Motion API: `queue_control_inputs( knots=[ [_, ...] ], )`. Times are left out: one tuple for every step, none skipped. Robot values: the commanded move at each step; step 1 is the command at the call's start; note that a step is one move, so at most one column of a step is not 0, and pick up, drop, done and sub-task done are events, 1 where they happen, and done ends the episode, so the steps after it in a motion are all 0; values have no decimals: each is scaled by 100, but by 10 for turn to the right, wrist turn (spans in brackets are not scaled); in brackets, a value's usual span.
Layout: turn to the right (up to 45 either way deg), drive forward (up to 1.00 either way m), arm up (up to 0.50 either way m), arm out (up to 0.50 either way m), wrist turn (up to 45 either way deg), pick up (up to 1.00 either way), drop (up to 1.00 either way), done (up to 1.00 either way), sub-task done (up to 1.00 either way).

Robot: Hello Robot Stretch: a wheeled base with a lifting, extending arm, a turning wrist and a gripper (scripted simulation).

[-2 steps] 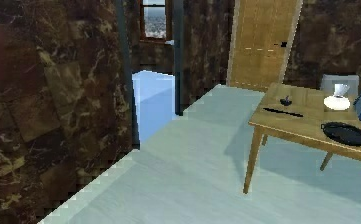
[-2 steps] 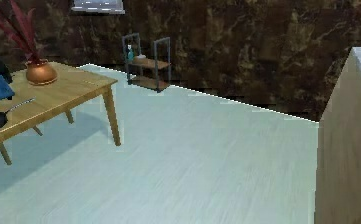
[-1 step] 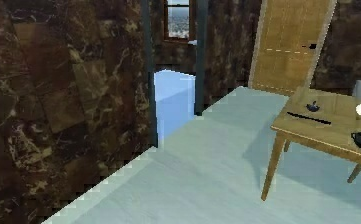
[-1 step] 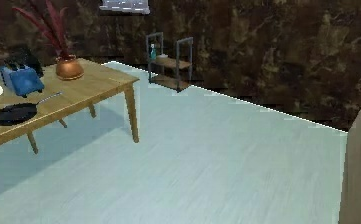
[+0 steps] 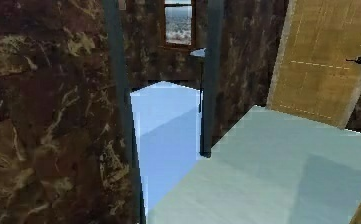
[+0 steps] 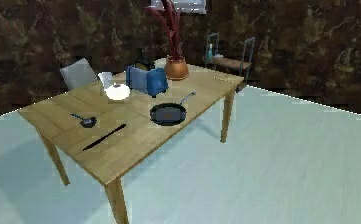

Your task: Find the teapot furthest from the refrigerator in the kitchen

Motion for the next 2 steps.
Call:
queue_control_inputs(
  knots=[
    [150,0,0,0,0,0,0,0,0],
    [0,40,0,0,0,0,0,0,0]
  ],
)
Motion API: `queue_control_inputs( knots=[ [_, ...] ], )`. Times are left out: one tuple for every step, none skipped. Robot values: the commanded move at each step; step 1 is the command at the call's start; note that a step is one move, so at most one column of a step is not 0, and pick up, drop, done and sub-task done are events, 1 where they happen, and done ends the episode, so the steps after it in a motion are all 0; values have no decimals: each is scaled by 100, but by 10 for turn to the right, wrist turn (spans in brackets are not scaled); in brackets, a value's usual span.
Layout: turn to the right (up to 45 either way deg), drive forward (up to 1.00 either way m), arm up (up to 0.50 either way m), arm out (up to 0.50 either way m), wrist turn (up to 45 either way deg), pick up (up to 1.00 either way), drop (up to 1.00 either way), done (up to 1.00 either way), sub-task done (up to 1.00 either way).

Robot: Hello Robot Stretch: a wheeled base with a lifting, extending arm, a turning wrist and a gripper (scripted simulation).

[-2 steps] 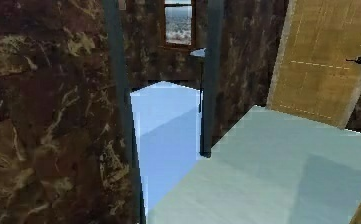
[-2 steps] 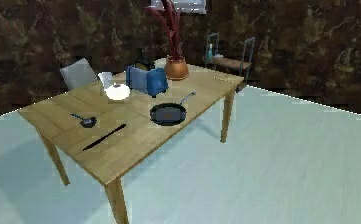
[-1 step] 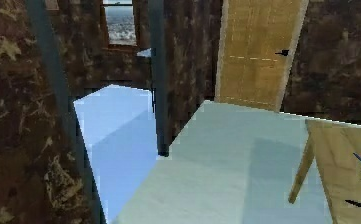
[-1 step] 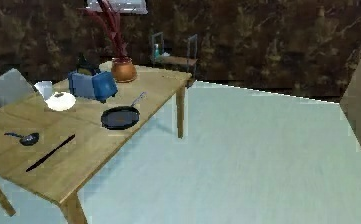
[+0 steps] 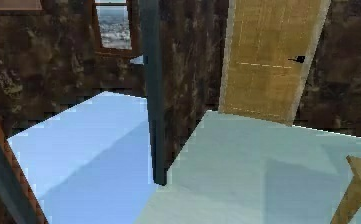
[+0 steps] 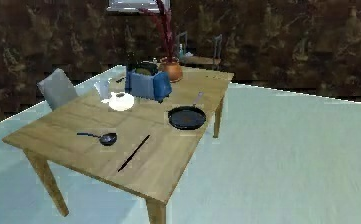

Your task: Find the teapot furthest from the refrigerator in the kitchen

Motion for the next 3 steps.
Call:
queue_control_inputs(
  knots=[
    [450,0,0,0,0,0,0,0,0],
    [270,0,0,0,0,0,0,0,0],
    [0,0,0,0,0,0,0,100,0]
  ],
)
